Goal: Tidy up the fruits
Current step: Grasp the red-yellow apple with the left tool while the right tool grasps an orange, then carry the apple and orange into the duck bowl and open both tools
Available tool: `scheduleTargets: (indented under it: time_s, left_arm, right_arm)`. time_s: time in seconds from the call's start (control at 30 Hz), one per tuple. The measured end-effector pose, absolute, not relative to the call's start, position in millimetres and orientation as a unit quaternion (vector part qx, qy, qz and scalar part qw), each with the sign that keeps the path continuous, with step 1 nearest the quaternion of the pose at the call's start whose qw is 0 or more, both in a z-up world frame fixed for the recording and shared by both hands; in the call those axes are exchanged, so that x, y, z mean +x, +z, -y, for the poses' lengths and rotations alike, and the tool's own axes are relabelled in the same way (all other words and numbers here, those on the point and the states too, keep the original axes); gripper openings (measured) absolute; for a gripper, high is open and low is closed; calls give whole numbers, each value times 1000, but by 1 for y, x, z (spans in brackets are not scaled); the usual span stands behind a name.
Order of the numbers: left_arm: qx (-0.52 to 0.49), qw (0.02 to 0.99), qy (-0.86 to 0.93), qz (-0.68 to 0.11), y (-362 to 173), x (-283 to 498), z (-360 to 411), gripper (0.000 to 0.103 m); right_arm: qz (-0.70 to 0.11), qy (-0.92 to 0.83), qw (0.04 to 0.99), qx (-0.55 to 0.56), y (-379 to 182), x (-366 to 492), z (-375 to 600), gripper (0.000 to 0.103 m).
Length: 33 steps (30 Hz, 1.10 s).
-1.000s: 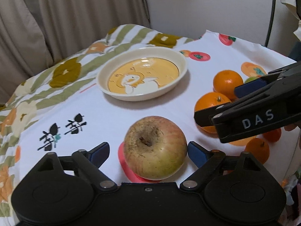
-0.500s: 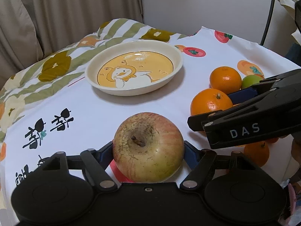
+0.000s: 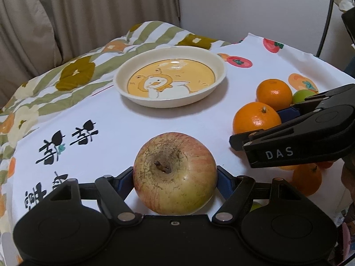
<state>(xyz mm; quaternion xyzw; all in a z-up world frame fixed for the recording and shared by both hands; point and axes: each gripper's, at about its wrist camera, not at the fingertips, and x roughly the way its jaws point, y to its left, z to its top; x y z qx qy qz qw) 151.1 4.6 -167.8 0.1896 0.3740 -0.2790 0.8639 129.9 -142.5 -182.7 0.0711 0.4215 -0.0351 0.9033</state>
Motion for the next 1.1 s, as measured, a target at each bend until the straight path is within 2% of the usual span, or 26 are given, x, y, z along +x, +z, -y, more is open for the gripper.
scheduleTargets:
  time_s: [0.27, 0.63, 0.87, 1.1]
  left_arm:
    - [173, 878, -254, -367, -147, 144, -18, 78]
    - [128, 906, -216, -342, -77, 130, -40, 78]
    - [132, 922, -187, -313, -41, 141, -31, 78]
    - [133, 932, -163, -296, -21, 165, -4, 78]
  right_arm:
    - [-419, -25, 903, 93, -164, 125, 136, 78]
    - [-378, -18, 920, 98, -79, 113, 132, 78]
    - [-354, -14, 930, 96, -40, 123, 152, 78]
    - [-348, 12, 935, 73, -23, 158, 188, 78]
